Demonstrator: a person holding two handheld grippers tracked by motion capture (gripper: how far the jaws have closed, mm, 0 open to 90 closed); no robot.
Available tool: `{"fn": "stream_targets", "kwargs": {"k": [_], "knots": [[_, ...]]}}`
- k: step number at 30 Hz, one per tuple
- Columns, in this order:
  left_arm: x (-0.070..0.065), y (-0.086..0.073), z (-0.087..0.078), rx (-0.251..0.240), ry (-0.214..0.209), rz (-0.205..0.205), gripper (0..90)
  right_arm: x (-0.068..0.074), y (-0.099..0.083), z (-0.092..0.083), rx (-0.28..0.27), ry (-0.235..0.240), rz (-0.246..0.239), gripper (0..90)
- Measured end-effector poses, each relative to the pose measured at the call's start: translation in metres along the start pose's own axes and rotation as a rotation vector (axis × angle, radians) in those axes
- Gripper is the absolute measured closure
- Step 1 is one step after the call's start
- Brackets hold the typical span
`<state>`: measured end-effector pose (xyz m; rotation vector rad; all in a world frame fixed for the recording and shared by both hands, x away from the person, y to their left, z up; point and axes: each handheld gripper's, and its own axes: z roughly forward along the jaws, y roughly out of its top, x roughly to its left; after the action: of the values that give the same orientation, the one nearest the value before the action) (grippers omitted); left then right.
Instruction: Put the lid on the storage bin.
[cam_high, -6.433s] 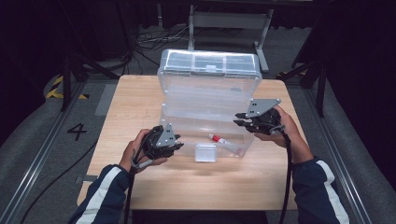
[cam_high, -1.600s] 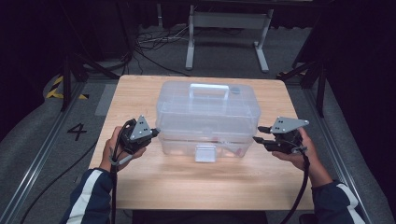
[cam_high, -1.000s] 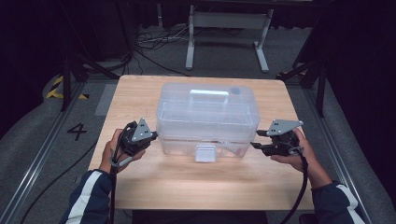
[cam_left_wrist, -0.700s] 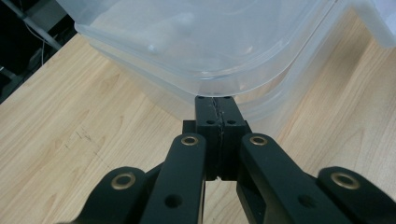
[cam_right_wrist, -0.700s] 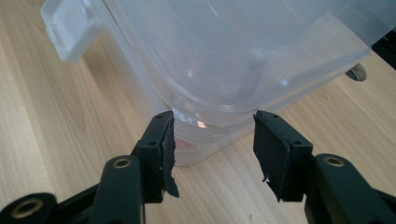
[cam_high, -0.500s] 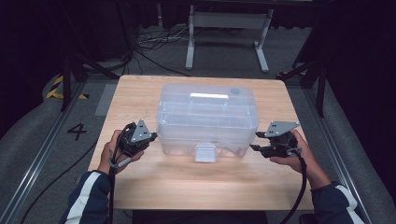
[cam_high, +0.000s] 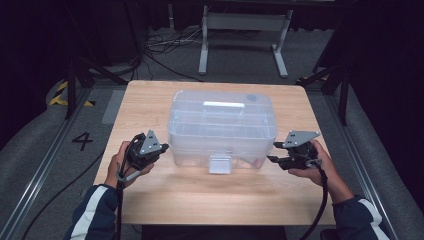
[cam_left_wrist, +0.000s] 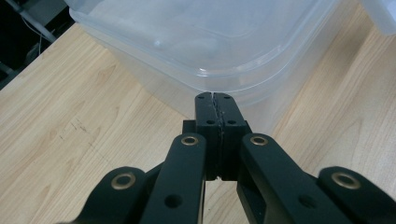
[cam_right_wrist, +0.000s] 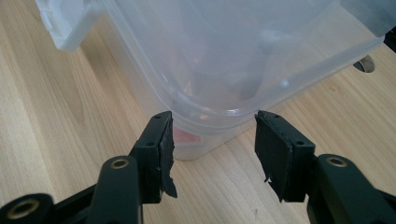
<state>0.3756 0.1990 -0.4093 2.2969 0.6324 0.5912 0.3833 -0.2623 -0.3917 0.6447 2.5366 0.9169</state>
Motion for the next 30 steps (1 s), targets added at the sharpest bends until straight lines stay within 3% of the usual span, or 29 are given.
{"fn": "stream_targets", "kwargs": {"k": [13, 19, 30], "knots": [[-0.001, -0.003, -0.006, -0.032, -0.023, -0.013, 80.6, 0.001, -0.001, -0.002, -0.018, -0.020, -0.005, 46.5], [-0.004, -0.005, -0.005, -0.018, -0.020, -0.005, 76.6, 0.001, -0.001, -0.004, -0.021, -0.028, -0.024, 46.3], [-0.005, -0.014, -0.009, 0.003, -0.021, -0.007, 61.4, 0.003, -0.005, -0.010, -0.006, -0.056, -0.062, 44.9]]}}
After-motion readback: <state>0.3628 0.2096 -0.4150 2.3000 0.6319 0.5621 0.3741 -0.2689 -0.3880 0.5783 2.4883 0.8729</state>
